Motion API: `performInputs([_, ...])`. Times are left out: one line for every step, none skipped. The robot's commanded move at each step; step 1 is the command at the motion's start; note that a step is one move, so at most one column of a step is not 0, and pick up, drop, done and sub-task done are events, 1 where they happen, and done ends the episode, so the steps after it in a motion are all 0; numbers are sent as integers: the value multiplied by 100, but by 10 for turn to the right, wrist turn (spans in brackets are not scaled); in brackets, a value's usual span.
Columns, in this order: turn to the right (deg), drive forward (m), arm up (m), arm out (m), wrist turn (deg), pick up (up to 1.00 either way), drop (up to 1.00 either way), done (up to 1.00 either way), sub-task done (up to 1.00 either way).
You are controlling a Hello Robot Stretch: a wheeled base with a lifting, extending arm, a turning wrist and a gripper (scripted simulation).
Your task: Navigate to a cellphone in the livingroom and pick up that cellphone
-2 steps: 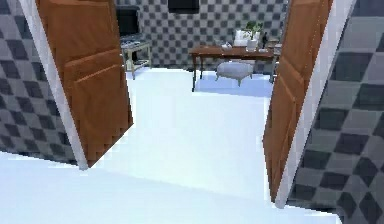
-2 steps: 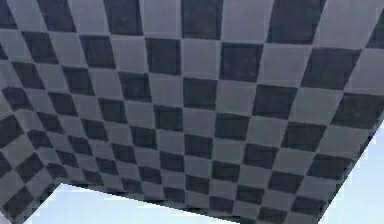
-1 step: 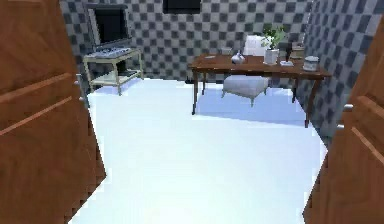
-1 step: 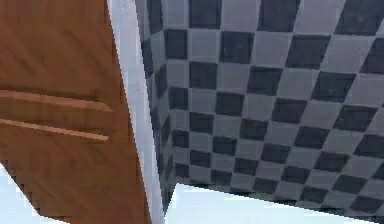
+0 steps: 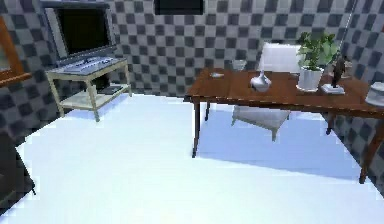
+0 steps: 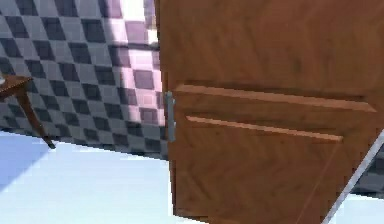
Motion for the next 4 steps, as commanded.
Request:
performInputs([0, 55, 0, 0, 0, 0, 0, 0, 0])
performInputs([-450, 0, 0, 0, 0, 0, 0, 0, 0])
performInputs([-150, 0, 0, 0, 0, 0, 0, 0, 0])
performInputs([0, 100, 0, 0, 0, 0, 0, 0, 0])
